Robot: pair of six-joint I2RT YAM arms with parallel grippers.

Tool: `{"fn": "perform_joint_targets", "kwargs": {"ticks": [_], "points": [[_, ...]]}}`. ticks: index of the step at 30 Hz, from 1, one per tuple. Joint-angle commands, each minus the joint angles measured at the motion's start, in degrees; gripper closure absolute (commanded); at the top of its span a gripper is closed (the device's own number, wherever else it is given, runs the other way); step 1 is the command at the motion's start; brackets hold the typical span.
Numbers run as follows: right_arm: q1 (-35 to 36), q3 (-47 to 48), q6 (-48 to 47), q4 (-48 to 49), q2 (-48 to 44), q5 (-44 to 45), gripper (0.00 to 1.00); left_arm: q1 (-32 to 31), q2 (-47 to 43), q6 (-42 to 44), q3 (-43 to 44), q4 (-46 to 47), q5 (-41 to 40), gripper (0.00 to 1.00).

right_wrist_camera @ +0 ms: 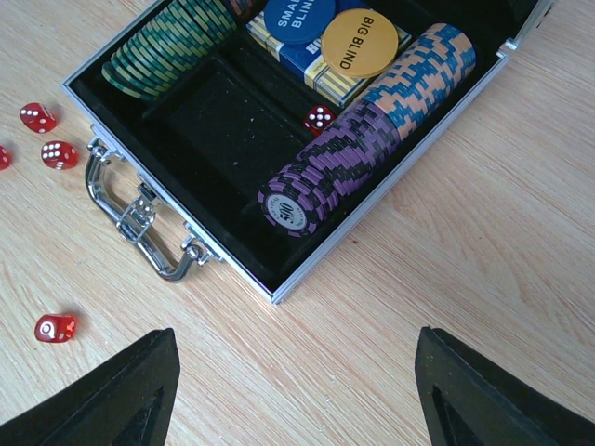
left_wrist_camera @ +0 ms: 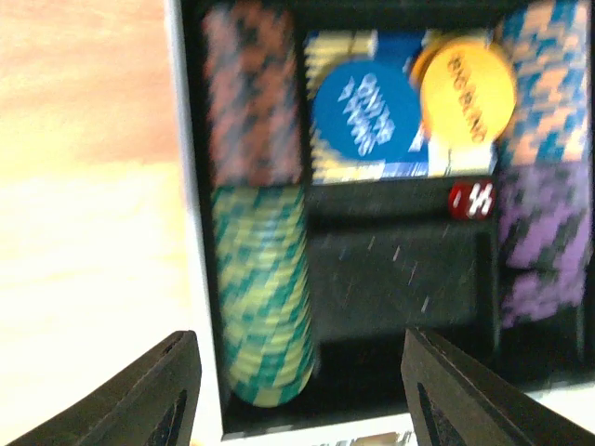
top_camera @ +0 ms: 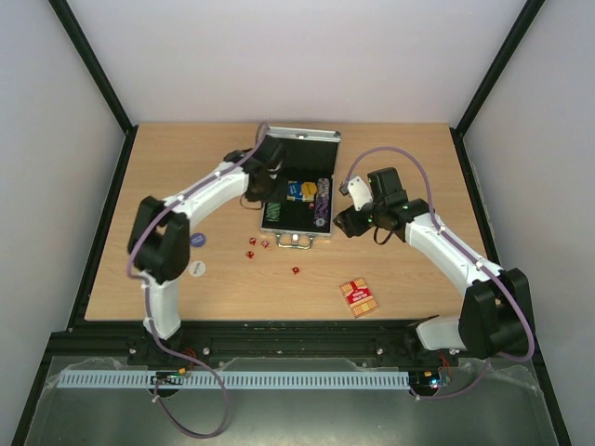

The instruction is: Pack up texas hold em set

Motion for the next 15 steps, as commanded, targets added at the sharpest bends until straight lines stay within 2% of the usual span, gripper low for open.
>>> {"fn": "perform_joint_targets", "kwargs": {"ticks": [1,7,15], "points": [[-0.3,-0.7,-0.8,-0.7,-0.3,-1.2,0.29,0.2,-12.0,-1.9,-15.2,1.9,-1.6,0.38],[-0.3,-0.6,-0.9,-0.9,0.0,-2.2,0.29,1.5,-25.8,-5.6,-33.3,1.4,-3.0,0.37],[-0.3,-0.5,-1.0,-1.0,-0.6,-2.6,0.29,6.9,-35.6,-11.3,-45.6,-4.0,-4.3,0.31]]}}
